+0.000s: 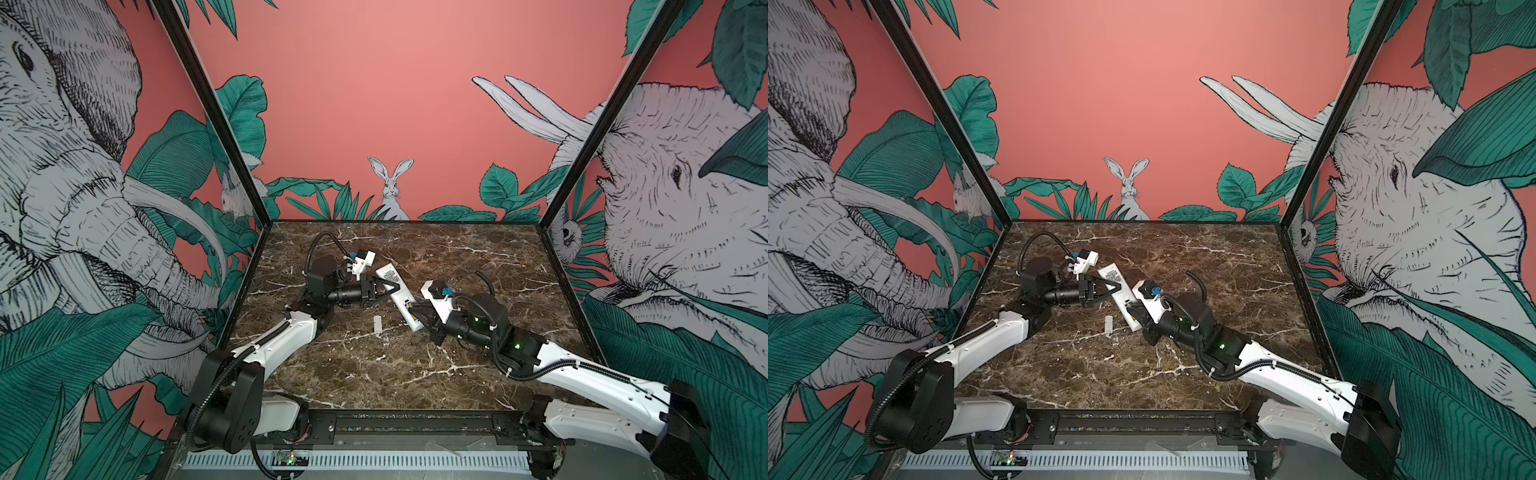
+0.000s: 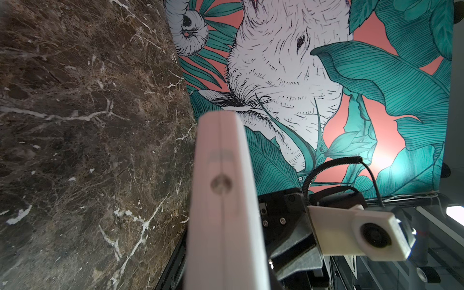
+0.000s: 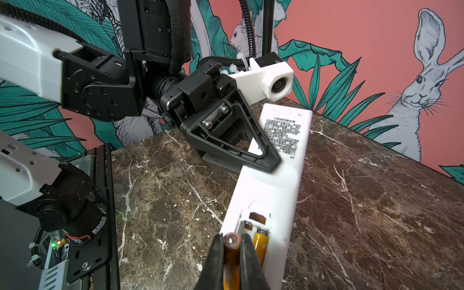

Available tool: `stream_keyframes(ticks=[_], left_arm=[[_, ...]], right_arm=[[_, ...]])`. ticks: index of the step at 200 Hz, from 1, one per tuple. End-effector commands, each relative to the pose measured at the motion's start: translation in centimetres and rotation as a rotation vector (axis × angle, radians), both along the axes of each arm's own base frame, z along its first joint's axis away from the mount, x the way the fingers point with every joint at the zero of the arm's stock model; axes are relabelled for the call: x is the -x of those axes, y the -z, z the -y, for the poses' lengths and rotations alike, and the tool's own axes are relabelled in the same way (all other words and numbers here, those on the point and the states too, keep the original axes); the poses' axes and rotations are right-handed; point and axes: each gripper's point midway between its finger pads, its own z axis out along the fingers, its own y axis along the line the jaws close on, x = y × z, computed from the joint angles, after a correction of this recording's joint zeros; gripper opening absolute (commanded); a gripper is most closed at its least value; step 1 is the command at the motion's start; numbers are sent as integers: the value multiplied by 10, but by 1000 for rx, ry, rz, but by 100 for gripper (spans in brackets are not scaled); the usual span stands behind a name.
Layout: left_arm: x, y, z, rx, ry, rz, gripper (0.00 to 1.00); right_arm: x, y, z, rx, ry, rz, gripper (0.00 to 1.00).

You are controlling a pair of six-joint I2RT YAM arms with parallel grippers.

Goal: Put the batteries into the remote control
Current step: 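Lower the orange battery into the empty slot beside the seated battery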

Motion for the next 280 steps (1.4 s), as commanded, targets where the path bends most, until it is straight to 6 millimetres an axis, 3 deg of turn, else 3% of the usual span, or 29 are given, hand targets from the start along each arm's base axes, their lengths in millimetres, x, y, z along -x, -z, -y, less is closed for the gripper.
stream_keyframes(ticks=[1,34,90,173,234,280], left_arm=[[3,-32,-7,48,-10,116,0],[3,-33,-7,41,-11,123,0],[2,-31,-7,26,-13,128,0],[6,-3,-12,-100,-9,171,0],[4,10,-15,-144,-31,215,0],[4,15,-15,-154,-28,223,0]], right_arm=[[3,16,2,33,6,-38,11],[-1,16,1,35,18,-43,19],[-2,10,0,29,22,-28,24],[-6,-12,6,20,74,-77,34],[-20,13,-3,164,135,-226,33],[-20,26,-10,216,121,-285,30]])
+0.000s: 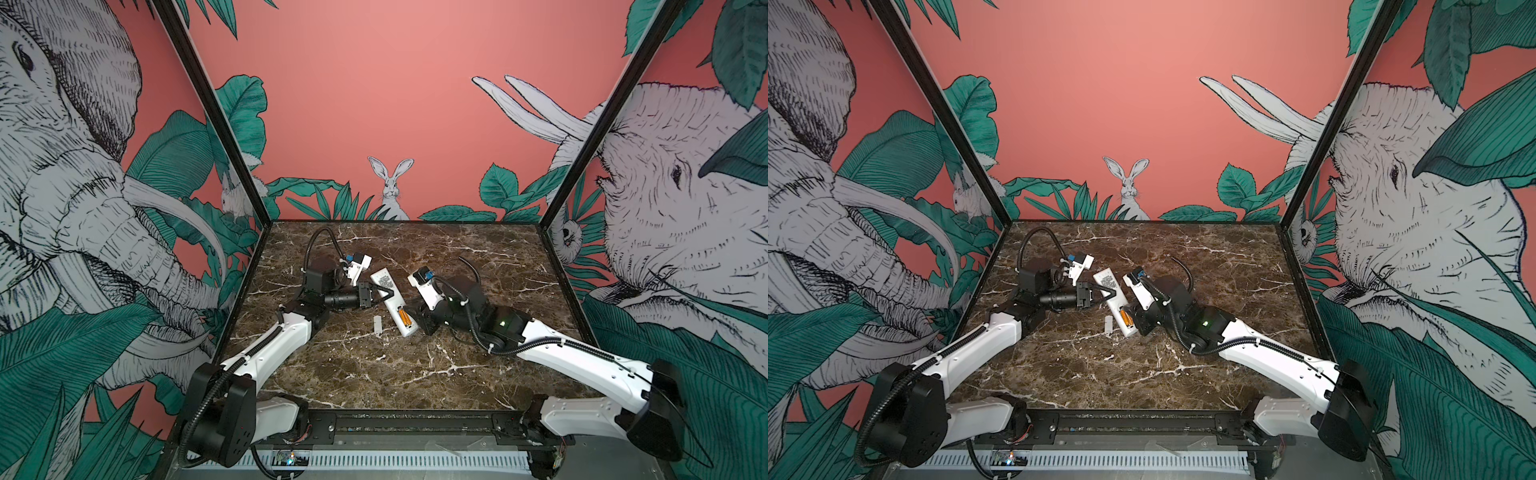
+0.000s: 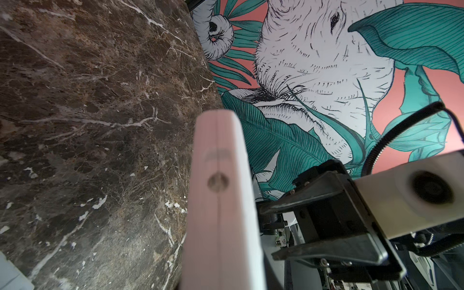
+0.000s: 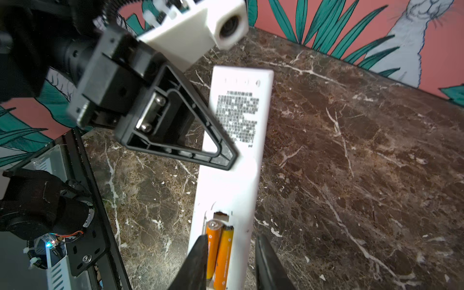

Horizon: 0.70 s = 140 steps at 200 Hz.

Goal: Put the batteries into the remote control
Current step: 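Lower the orange battery into the empty slot beside the seated battery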

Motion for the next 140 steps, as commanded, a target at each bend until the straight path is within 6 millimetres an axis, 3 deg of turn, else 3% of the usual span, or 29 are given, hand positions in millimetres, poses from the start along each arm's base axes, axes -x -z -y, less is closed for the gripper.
stream_keyframes(ticks=[1,140], left_arm=[[2,-9,-1,7,7,59,0],[-1,2,-1,-14,5,49,0]], right_arm=[[3,-3,-2,4,-4,-25,30],[0,2,-22,-3,-24,-44,23]])
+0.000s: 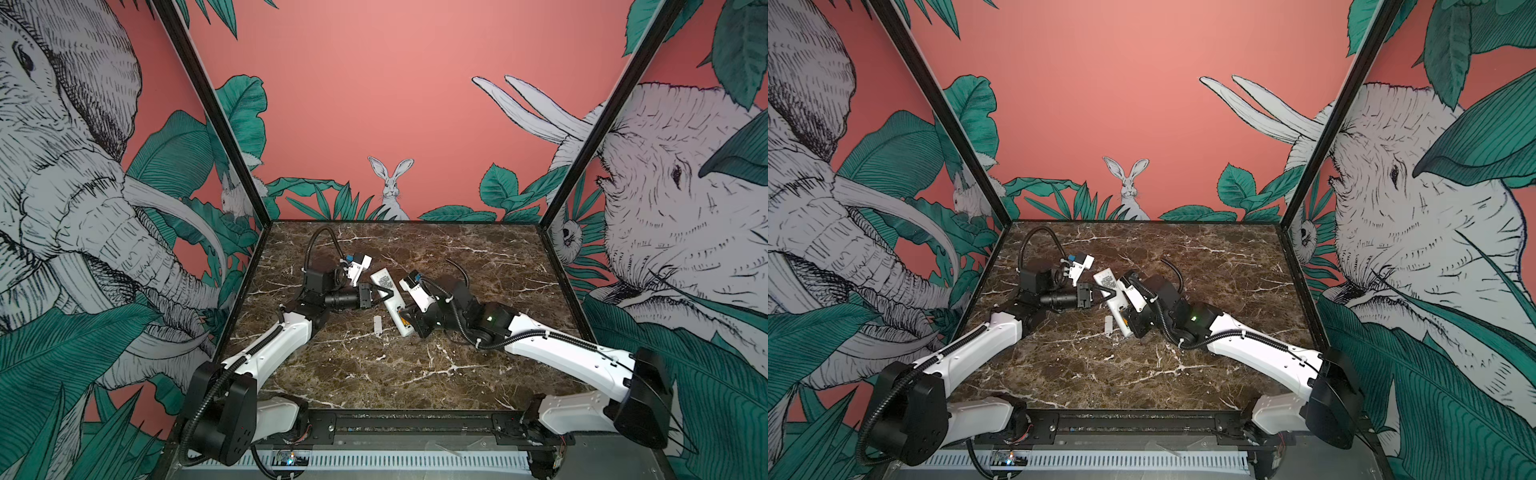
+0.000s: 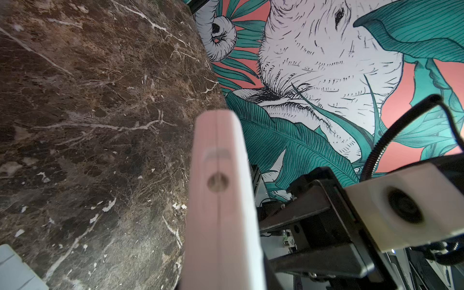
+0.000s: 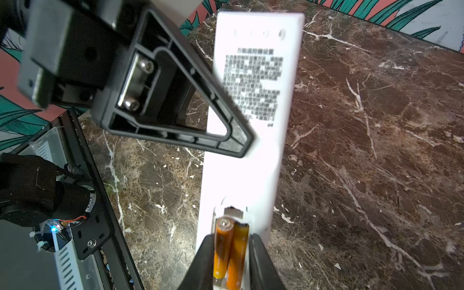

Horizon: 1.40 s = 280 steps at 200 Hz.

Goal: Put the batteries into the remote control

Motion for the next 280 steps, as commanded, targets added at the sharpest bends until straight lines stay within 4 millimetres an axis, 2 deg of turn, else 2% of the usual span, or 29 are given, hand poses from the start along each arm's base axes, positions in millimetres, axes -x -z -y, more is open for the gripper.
stream_keyframes(ticks=[1,84,102,105,112,203,280], left_arm=[[1,-2,-1,3,7,23,0],[1,-6,-2,4,-1,36,0],[1,-8,-3,7,-4,38,0],[1,-8,-3,7,-4,38,0],[1,-9,-3,9,-5,41,0],[0,-41,-2,96,2,79,0],[6,-69,-5,117,12,151,0]], right_arm=[[-4,-16,-9,-44,4,28,23],[-6,-9,-16,-38,-3,11,16],[-6,-7,-16,-34,-5,6,12],[-6,-6,-15,-31,-4,6,7],[-7,-6,-15,-31,0,4,5],[-1,9,-17,-35,-23,-20,5],[1,38,-19,20,-33,-76,5]])
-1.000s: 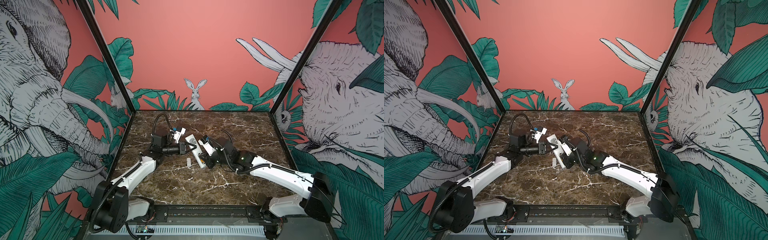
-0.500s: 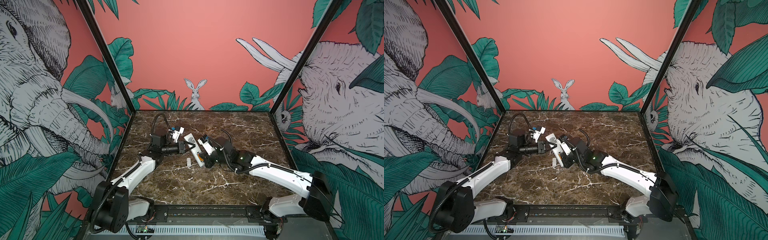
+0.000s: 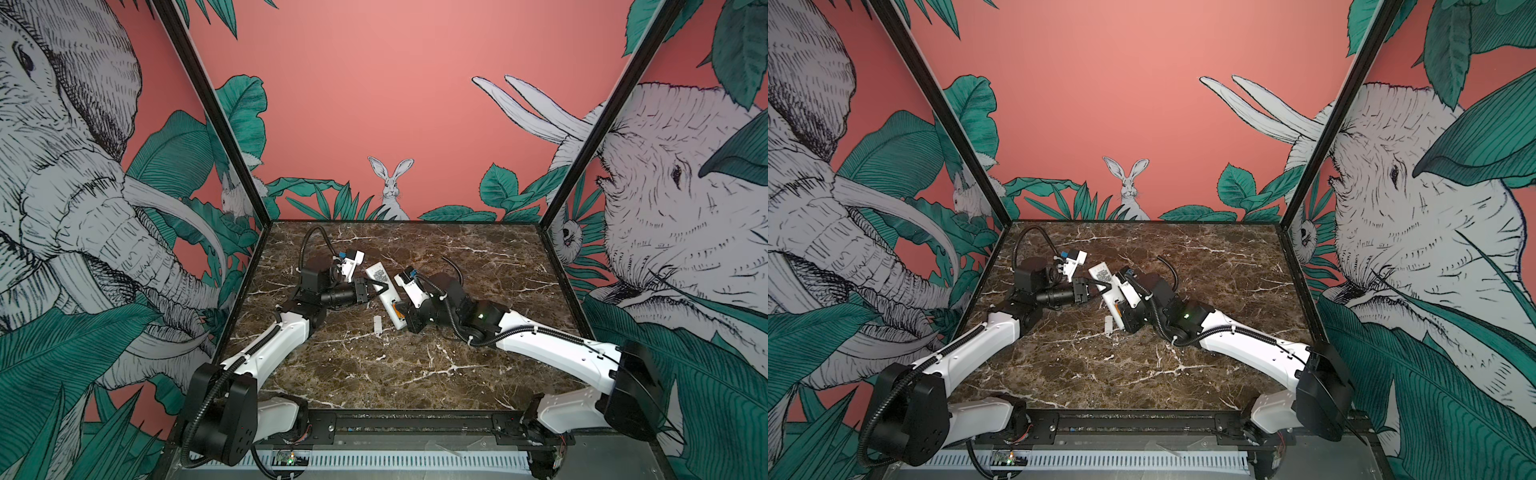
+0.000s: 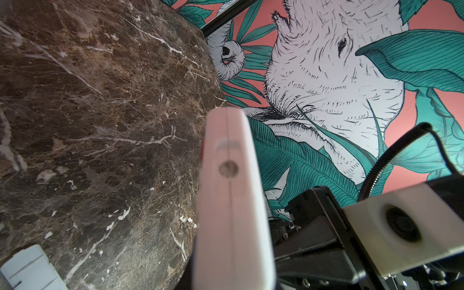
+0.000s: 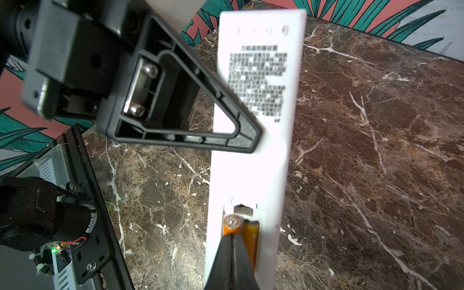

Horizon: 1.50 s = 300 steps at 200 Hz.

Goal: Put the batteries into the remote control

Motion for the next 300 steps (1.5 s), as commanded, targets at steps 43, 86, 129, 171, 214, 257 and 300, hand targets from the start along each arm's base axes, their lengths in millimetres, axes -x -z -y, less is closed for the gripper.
stream_keyframes(ticks=[43,86,129,171,214,257,300], left_arm=[[23,-67,6,94,103,188,0],[21,-55,7,70,108,172,0],[20,-48,8,65,113,160,0],[23,-47,7,63,122,156,0],[24,-46,7,54,123,159,0],[24,-44,6,49,119,159,0],[20,-42,5,40,96,154,0]], right_arm=[[17,39,-2,62,-56,-103,6],[15,21,0,32,-43,-67,12],[9,10,-3,29,-35,-42,17],[0,7,-3,32,-10,-27,19],[-11,3,0,29,22,-20,20],[-15,4,3,29,32,-24,19],[-13,0,4,14,26,-27,24]])
